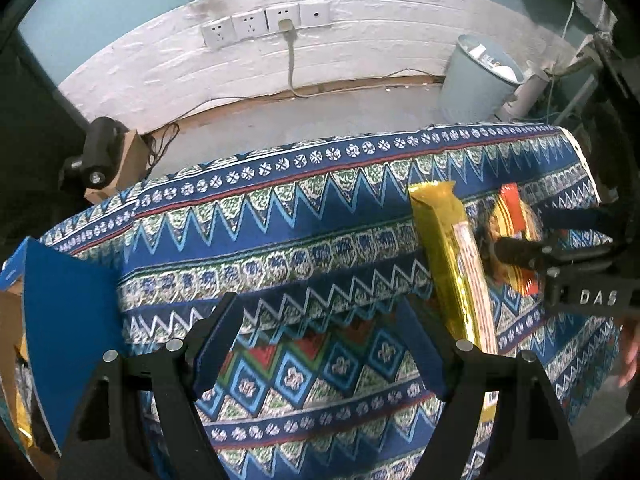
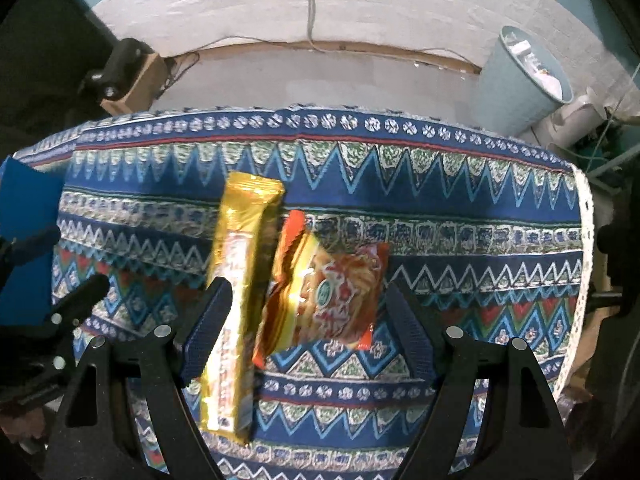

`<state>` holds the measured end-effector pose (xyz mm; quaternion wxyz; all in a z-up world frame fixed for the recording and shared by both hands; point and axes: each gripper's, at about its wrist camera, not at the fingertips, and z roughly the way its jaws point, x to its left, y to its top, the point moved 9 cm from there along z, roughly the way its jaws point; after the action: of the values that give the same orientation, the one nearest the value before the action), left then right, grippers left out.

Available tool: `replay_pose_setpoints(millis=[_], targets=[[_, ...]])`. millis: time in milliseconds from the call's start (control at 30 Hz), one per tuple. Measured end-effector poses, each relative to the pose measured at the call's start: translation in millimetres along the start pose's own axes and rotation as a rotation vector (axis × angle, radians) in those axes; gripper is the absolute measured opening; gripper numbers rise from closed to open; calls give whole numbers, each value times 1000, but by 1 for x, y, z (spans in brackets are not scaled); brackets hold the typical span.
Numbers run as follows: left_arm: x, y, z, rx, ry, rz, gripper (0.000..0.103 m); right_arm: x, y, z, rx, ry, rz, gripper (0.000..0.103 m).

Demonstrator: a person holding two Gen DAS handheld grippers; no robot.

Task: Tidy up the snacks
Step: 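Grasp the orange-red packet with right tool while left tool grasps the long yellow bar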

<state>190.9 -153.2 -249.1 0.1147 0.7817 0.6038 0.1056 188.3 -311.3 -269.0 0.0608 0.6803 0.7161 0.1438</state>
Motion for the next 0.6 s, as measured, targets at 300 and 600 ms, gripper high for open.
replay_pose_setpoints(millis=[300,600], targets=[[-8,6,19,39,-24,-28,80,-8,-4,26,29,22,34,78],[-46,10,22,56,-88,-34,81,-18,-9,14,8,-35,-8,46]])
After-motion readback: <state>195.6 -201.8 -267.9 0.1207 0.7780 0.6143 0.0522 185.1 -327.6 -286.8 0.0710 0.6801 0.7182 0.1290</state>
